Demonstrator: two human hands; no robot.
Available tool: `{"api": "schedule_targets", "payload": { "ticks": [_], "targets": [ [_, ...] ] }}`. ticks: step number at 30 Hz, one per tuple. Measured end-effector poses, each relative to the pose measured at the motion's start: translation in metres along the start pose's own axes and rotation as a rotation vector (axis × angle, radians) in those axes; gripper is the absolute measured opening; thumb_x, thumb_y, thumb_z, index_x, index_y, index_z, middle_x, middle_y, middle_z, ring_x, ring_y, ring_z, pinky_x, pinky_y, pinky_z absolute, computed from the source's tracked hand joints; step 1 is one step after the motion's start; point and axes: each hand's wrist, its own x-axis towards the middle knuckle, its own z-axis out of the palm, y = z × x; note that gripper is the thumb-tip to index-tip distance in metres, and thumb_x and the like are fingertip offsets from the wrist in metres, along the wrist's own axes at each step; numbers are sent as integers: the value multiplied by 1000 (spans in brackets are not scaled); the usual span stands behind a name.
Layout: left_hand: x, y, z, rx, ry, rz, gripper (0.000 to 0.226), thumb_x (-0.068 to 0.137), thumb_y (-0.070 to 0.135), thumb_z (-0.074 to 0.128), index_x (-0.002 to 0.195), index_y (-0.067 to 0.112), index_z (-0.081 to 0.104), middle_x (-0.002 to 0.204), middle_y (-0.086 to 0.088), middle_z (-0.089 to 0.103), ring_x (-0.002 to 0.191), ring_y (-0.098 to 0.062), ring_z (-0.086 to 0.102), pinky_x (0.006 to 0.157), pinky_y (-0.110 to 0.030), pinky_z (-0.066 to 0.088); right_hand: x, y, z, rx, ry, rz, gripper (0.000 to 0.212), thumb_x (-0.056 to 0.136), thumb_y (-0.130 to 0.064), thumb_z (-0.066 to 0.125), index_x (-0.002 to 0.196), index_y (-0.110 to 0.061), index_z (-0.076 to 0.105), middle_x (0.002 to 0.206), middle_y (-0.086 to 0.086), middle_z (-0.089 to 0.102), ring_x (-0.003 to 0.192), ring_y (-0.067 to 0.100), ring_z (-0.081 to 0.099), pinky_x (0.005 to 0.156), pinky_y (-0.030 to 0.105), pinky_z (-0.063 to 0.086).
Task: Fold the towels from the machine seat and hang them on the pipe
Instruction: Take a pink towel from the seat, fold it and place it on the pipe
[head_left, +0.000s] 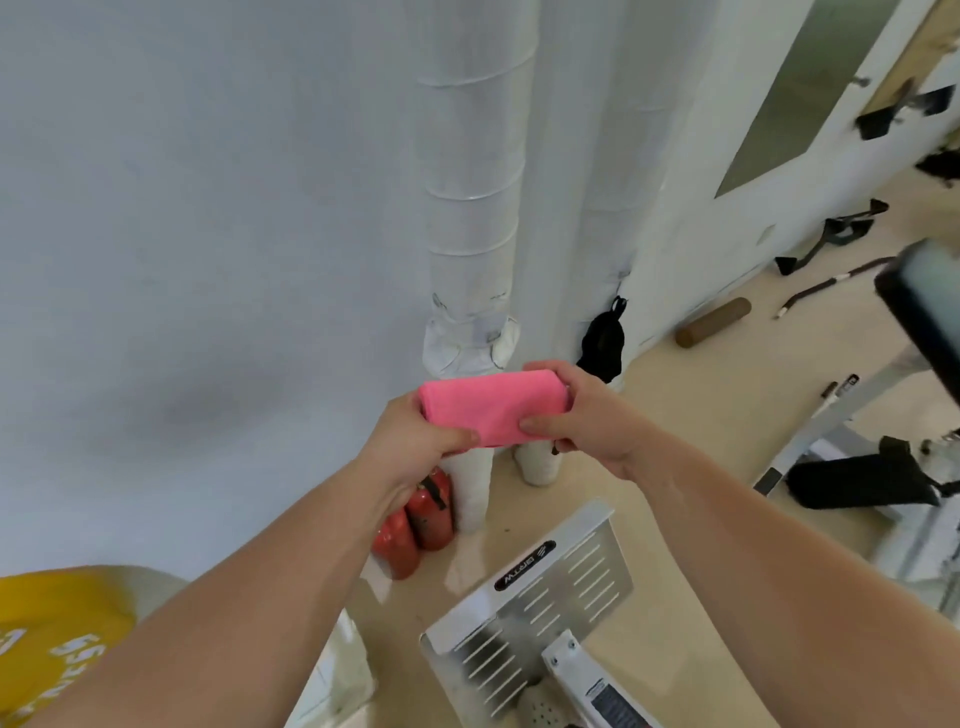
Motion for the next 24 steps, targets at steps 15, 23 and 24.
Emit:
{"api": "schedule_targets", "payload": {
  "ticks": [15,23,24],
  "targets": [
    [153,-29,56,-101,412,48,38,69,-8,84,95,16,71,90,-9,77,89,-30,75,82,-46,63,202,37,-58,-248,-140,-359,53,70,-6,87,113,-26,63,108,-7,67,94,9,62,78,26,56],
    [175,-51,62,-16,483,89,28,61,4,89,78,13,69,72,-16,70,69,-21,60,73,-57,58,231,63,-56,-252,-153,-445,48,64,-3,91,96,-23,62,100,-5,68,88,6,59,77,24,54],
    [176,-52,64,-9,487,80,27,63,2,88,77,13,69,70,-13,69,68,-21,60,71,-55,58,233,67,-55,-255,-152,-444,47,63,-3,92,96,-22,63,99,-4,68,88,7,59,77,25,54]
  ]
}}
